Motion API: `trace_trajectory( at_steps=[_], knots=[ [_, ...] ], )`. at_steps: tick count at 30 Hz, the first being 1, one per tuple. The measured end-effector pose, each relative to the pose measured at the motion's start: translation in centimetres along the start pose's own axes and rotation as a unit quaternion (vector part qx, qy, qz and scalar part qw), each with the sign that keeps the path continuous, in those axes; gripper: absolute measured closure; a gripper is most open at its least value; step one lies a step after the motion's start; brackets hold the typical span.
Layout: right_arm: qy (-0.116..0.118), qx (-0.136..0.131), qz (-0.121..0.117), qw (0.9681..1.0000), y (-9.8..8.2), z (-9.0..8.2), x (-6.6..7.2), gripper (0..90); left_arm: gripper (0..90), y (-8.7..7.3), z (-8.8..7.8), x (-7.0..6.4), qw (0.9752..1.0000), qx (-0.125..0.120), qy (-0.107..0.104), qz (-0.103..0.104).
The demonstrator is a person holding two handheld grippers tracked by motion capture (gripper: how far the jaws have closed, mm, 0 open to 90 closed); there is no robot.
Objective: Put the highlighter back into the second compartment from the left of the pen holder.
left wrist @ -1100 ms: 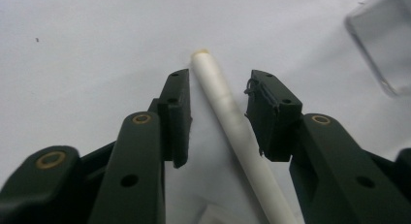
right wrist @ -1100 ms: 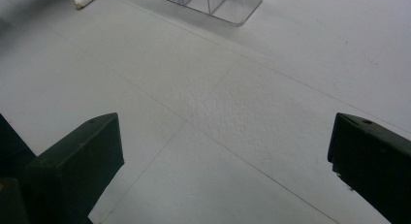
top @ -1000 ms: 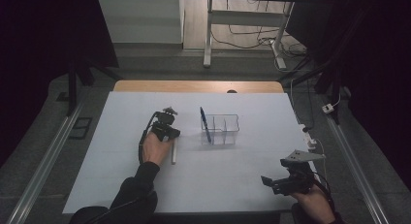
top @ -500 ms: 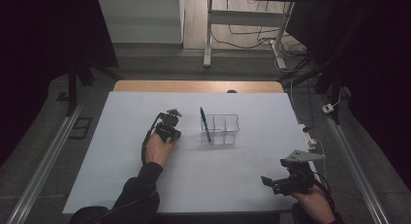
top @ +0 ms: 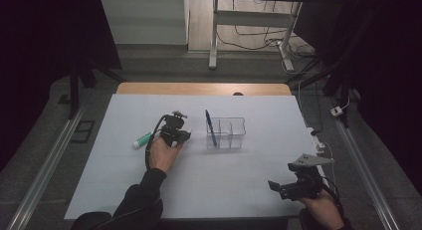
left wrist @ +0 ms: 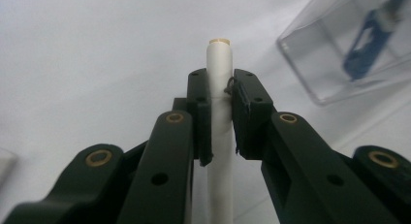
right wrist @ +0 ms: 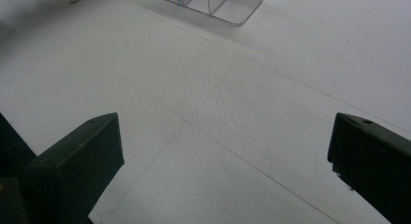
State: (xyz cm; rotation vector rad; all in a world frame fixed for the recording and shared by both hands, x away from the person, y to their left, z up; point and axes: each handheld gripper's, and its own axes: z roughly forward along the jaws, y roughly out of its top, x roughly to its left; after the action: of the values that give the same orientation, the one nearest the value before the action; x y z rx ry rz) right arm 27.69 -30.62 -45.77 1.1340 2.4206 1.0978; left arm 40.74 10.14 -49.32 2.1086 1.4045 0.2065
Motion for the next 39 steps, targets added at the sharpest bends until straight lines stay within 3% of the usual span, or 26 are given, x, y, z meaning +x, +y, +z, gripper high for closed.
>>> trace_trajectory(
  at_steps=[7, 19, 23, 32, 36, 39],
  knots=[
    [0.000, 0.001, -0.001, 1.0000, 0.0, 0.0, 0.0, 0.0, 78.1, -0.5, -1.7, -0.7, 0.9979, -0.044, -0.030, 0.036],
    [-0.002, 0.002, -0.002, 1.0000, 0.0, 0.0, 0.0, 0.0, 78.1, -0.5, -4.7, -2.0, 0.9905, -0.106, -0.042, 0.077],
    [-0.002, 0.001, -0.002, 1.0000, 0.0, 0.0, 0.0, 0.0, 78.0, -0.1, -5.8, -2.5, 0.9869, -0.124, -0.050, 0.091],
    [-0.002, 0.001, -0.003, 1.0000, 0.0, 0.0, 0.0, 0.0, 78.3, 1.2, -8.7, -3.8, 0.9762, -0.169, -0.080, 0.110],
    [-0.002, 0.001, -0.003, 1.0000, 0.0, 0.0, 0.0, 0.0, 78.4, 1.9, -9.3, -4.4, 0.9729, -0.179, -0.084, 0.120],
    [-0.002, 0.001, -0.002, 1.0000, 0.0, 0.0, 0.0, 0.0, 78.4, 2.6, -9.6, -4.5, 0.9708, -0.184, -0.101, 0.116]
  ],
)
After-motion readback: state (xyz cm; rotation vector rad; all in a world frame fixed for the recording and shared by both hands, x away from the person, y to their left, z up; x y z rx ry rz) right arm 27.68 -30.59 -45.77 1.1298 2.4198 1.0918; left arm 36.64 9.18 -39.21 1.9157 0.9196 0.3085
